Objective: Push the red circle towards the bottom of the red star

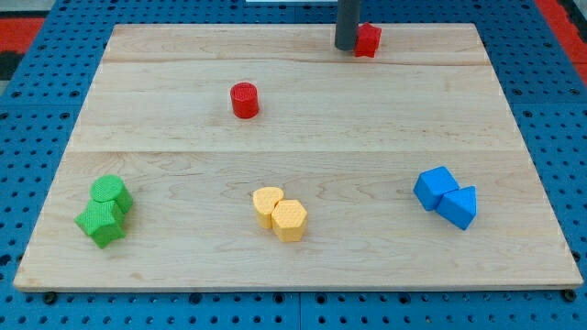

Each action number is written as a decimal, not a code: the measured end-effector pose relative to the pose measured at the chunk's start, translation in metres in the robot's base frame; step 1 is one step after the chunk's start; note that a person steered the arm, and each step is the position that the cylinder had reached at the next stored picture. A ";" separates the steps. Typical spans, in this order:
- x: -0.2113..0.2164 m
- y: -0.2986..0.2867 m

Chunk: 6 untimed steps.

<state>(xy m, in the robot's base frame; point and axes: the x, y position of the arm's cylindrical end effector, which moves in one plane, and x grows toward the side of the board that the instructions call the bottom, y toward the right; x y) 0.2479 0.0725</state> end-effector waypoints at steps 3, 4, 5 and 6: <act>0.084 0.005; 0.115 0.004; 0.152 -0.027; 0.189 -0.072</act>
<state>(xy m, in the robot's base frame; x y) 0.4373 0.0001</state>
